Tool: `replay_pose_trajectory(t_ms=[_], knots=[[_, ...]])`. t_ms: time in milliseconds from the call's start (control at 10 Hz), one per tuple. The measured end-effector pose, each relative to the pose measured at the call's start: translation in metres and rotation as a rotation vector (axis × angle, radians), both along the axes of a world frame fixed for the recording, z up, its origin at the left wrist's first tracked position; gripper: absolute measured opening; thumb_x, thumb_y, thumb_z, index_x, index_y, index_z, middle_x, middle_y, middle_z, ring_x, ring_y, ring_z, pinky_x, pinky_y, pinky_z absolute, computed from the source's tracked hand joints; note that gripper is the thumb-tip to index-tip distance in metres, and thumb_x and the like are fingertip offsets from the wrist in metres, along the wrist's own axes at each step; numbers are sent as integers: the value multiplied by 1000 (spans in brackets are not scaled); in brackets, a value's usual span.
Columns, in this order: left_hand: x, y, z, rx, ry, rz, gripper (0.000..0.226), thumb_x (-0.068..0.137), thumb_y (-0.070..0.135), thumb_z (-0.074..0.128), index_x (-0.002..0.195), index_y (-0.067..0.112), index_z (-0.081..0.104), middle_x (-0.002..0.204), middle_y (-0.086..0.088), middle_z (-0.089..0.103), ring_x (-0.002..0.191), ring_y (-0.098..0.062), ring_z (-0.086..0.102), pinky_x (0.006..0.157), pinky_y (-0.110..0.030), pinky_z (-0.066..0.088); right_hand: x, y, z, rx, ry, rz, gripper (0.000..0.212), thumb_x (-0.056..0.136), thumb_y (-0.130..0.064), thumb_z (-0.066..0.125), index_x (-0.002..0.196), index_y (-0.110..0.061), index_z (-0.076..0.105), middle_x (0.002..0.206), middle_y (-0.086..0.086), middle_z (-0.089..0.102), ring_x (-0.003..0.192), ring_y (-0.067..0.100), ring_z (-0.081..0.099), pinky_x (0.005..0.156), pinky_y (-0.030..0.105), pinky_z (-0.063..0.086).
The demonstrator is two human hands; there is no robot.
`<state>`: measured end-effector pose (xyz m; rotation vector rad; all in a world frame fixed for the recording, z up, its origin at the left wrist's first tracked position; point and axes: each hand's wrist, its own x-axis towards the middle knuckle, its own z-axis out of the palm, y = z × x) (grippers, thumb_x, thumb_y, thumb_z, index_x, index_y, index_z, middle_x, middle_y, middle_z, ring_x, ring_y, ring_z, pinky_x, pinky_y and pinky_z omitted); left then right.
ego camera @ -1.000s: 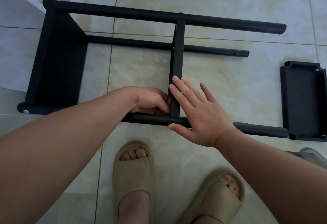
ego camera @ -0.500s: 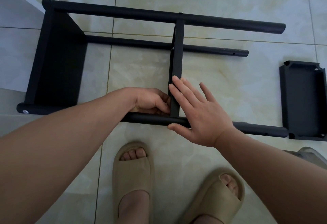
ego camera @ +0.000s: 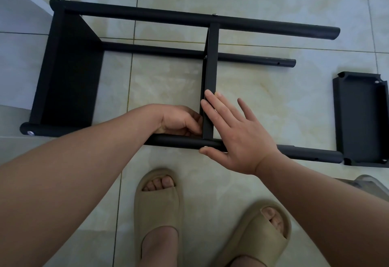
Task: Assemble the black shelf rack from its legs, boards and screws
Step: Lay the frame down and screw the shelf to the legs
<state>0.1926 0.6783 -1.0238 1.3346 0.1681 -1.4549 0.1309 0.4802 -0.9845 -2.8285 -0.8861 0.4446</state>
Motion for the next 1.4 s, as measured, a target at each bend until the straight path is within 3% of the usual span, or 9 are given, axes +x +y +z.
replay_pose_trajectory(t_ms=[300, 400, 600, 800, 900, 1000, 1200, 1300, 1400], knots=[[-1, -1, 2, -31, -65, 8, 27, 91, -16, 46, 113, -4, 57, 75, -11, 66, 64, -18, 66, 66, -26, 54, 0, 0, 0, 5, -11, -1, 92, 94, -73, 29, 163, -15, 11, 171, 0, -3, 157, 18, 0, 123, 56, 18], [-1, 0, 0, -38, -27, 17, 23, 92, -14, 46, 107, -3, 59, 76, -11, 67, 67, -20, 68, 69, -29, 55, 0, 0, 0, 1, -9, 1, 92, 94, -74, 28, 163, -15, 11, 171, 0, -4, 157, 18, 0, 123, 56, 17], [-2, -1, 1, 67, -78, -75, 15, 69, 14, 63, 79, 10, 74, 75, -9, 71, 67, -19, 68, 66, -27, 53, 0, 0, 0, 13, -9, -6, 92, 93, -73, 28, 163, -15, 12, 171, 0, -2, 157, 18, 2, 123, 57, 18], [-2, 1, 0, 37, -79, -12, 18, 91, -8, 53, 90, 2, 67, 73, -9, 70, 64, -18, 69, 62, -25, 55, -1, 0, 0, -1, -8, 0, 93, 93, -74, 27, 163, -15, 10, 171, -1, -4, 157, 18, 0, 124, 56, 17], [-2, 1, 0, 0, -49, 16, 25, 92, -12, 50, 115, -7, 59, 87, -16, 65, 71, -22, 67, 68, -28, 55, 0, 0, 0, -2, -9, -1, 93, 94, -73, 28, 163, -15, 11, 171, 0, -3, 157, 18, 1, 123, 56, 17], [-1, 1, 0, -10, -48, 25, 31, 92, -12, 48, 119, -1, 55, 89, -17, 61, 71, -22, 63, 66, -28, 51, -1, 1, 0, -1, -7, -1, 93, 93, -73, 28, 163, -15, 11, 171, 0, -4, 157, 18, 1, 123, 56, 17], [-3, 0, 1, 13, -50, -68, 12, 76, 11, 62, 76, 13, 74, 75, -5, 72, 68, -15, 69, 64, -23, 53, -1, 1, 0, -1, -9, -1, 93, 93, -74, 28, 163, -15, 11, 171, -1, -3, 157, 18, 1, 123, 57, 18], [-3, 1, -3, 29, -76, -46, 11, 85, 1, 60, 87, 6, 70, 83, -13, 70, 73, -21, 69, 76, -32, 52, -1, 0, 0, 0, -11, -3, 93, 93, -73, 29, 163, -15, 11, 171, -1, -2, 157, 18, 2, 123, 57, 18], [-2, 3, -5, 9, -59, -10, 20, 91, -9, 51, 92, 3, 66, 80, -12, 70, 70, -20, 70, 69, -27, 55, -1, 0, 0, 10, -12, -7, 92, 94, -73, 29, 163, -15, 12, 171, -1, -2, 157, 18, 2, 123, 57, 19]])
